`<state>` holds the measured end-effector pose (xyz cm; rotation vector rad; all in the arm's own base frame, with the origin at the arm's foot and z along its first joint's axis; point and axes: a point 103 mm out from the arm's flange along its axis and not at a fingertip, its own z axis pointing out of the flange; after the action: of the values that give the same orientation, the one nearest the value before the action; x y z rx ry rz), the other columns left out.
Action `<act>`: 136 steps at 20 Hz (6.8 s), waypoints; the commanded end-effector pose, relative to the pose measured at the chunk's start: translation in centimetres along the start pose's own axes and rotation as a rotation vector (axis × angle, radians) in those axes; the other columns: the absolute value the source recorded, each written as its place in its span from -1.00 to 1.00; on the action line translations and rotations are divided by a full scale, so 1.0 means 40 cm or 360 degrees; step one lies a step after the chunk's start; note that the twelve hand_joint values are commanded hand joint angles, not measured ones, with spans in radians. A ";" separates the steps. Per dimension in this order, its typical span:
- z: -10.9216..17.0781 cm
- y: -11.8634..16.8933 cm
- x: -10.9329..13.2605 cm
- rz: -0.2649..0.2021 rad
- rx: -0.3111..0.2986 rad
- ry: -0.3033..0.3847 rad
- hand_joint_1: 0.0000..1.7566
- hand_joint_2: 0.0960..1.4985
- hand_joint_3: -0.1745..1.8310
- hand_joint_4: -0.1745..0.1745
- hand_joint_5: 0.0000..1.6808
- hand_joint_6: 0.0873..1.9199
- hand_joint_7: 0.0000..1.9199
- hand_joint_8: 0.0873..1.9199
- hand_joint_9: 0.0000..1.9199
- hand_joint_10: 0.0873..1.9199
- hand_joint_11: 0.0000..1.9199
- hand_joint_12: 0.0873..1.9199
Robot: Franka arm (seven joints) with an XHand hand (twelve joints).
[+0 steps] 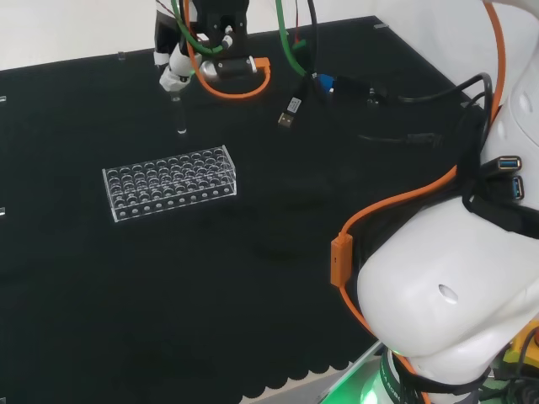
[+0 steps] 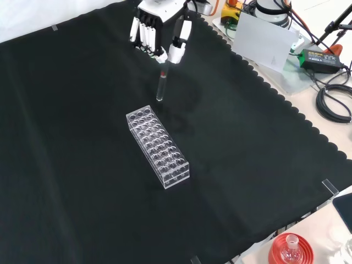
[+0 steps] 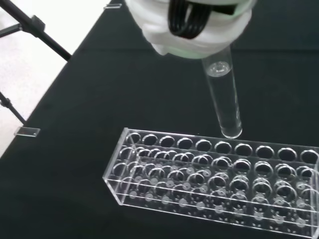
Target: Put the test tube back in the rack.
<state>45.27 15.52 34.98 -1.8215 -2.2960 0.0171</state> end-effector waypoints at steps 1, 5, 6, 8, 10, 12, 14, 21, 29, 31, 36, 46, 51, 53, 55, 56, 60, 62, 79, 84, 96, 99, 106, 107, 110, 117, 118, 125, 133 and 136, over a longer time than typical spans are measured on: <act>0.006 0.002 -0.016 0.0023 0.0003 -0.0006 0.61 0.25 -0.80 -1.00 0.44 -0.43 0.43 -0.42 0.23 -0.58 -0.19 0.24; 0.020 0.009 -0.024 0.0024 0.0020 0.0007 0.61 0.25 -0.80 -1.00 0.44 -0.43 0.43 -0.42 0.23 -0.58 -0.19 0.24; 0.025 0.016 -0.015 0.0026 0.0028 0.0002 0.61 0.25 -0.80 -1.00 0.44 -0.43 0.43 -0.42 0.23 -0.58 -0.19 0.24; 0.046 0.017 -0.025 0.0025 0.0039 0.0015 0.61 0.25 -0.80 -1.00 0.44 -0.43 0.43 -0.42 0.23 -0.58 -0.19 0.24; 0.068 0.016 -0.035 0.0027 0.0058 0.0021 0.61 0.25 -0.80 -1.00 0.44 -0.43 0.43 -0.42 0.23 -0.58 -0.19 0.24; 0.086 0.015 -0.043 0.0029 0.0079 0.0018 0.61 0.25 -0.80 -1.00 0.44 -0.43 0.43 -0.42 0.23 -0.58 -0.19 0.24; 0.100 0.017 -0.048 0.0038 0.0092 0.0023 0.61 0.25 -0.80 -1.00 0.44 -0.43 0.43 -0.42 0.23 -0.59 -0.19 0.24; 0.125 0.032 -0.052 0.0043 0.0117 0.0023 0.61 0.25 -0.80 -1.00 0.44 -0.44 0.43 -0.43 0.23 -0.59 -0.19 0.24; 0.133 0.042 -0.063 0.0053 0.0143 0.0038 0.61 0.25 -0.80 -1.00 0.44 -0.44 0.44 -0.43 0.23 -0.59 -0.19 0.24; 0.135 0.045 -0.066 0.0059 0.0148 0.0040 0.61 0.25 -0.80 -1.00 0.44 -0.44 0.44 -0.43 0.23 -0.59 -0.19 0.24; 0.164 0.075 -0.099 0.0070 0.0159 0.0046 0.61 0.25 -0.80 -1.00 0.44 -0.44 0.44 -0.43 0.23 -0.60 -0.19 0.23; 0.216 0.105 -0.128 0.0086 0.0169 0.0061 0.61 0.25 -0.81 -1.00 0.44 -0.44 0.44 -0.43 0.24 -0.60 -0.18 0.23; 0.251 0.117 -0.163 0.0098 0.0183 0.0091 0.61 0.25 -0.81 -1.00 0.44 -0.44 0.44 -0.44 0.24 -0.60 -0.18 0.23; 0.252 0.119 -0.163 0.0107 0.0180 0.0078 0.61 0.25 -0.81 -1.00 0.44 -0.44 0.44 -0.44 0.24 -0.60 -0.18 0.23; 0.253 0.120 -0.166 0.0105 0.0178 0.0091 0.61 0.25 -0.81 -1.00 0.44 -0.44 0.44 -0.44 0.24 -0.60 -0.18 0.23; 0.253 0.120 -0.168 0.0104 0.0178 0.0095 0.61 0.25 -0.81 -1.00 0.45 -0.44 0.44 -0.44 0.24 -0.60 -0.18 0.23; 0.253 0.122 -0.171 0.0100 0.0180 0.0104 0.61 0.25 -0.81 -1.00 0.45 -0.45 0.44 -0.44 0.24 -0.60 -0.18 0.23; 0.253 0.122 -0.172 0.0091 0.0183 0.0109 0.61 0.25 -0.81 -1.00 0.45 -0.45 0.44 -0.44 0.24 -0.60 -0.18 0.23; 0.274 0.128 -0.128 0.0027 0.0215 0.0106 0.61 0.25 -0.81 -1.00 0.45 -0.45 0.44 -0.44 0.24 -0.61 -0.18 0.23; 0.280 0.126 -0.126 0.0032 0.0221 0.0111 0.61 0.25 -0.81 -1.00 0.45 -0.45 0.44 -0.44 0.24 -0.61 -0.18 0.23; 0.292 0.121 -0.123 0.0042 0.0229 0.0131 0.61 0.25 -0.81 -1.00 0.45 -0.45 0.44 -0.45 0.24 -0.61 -0.18 0.23; 0.294 0.121 -0.123 0.0043 0.0233 0.0135 0.61 0.25 -0.81 -1.00 0.45 -0.45 0.44 -0.45 0.24 -0.61 -0.18 0.23; 0.312 0.119 -0.126 0.0050 0.0254 0.0143 0.61 0.25 -0.81 -1.00 0.45 -0.45 0.44 -0.45 0.24 -0.61 -0.18 0.23; 0.316 0.119 -0.126 0.0047 0.0260 0.0142 0.61 0.25 -0.81 -1.00 0.45 -0.45 0.44 -0.45 0.24 -0.61 -0.18 0.23; 0.328 0.121 -0.128 0.0046 0.0270 0.0147 0.61 0.25 -0.81 -1.00 0.45 -0.45 0.44 -0.45 0.24 -0.61 -0.18 0.23; 0.343 0.123 -0.132 0.0062 0.0268 0.0159 0.61 0.25 -0.81 -1.00 0.45 -0.45 0.44 -0.45 0.24 -0.61 -0.18 0.23; 0.345 0.124 -0.132 0.0063 0.0268 0.0160 0.61 0.25 -0.81 -1.00 0.45 -0.45 0.44 -0.45 0.24 -0.61 -0.18 0.23; 0.355 0.135 -0.140 0.0075 0.0253 0.0162 0.61 0.25 -0.81 -1.00 0.45 -0.46 0.45 -0.45 0.24 -0.61 -0.18 0.23; 0.344 0.147 -0.160 0.0079 0.0221 0.0145 0.61 0.25 -0.81 -1.00 0.45 -0.46 0.45 -0.45 0.24 -0.61 -0.18 0.23; 0.344 0.147 -0.161 0.0084 0.0227 0.0136 0.61 0.25 -0.81 -1.00 0.45 -0.46 0.45 -0.45 0.24 -0.61 -0.18 0.23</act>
<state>49.68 12.67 19.52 -1.7672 -2.1290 0.1057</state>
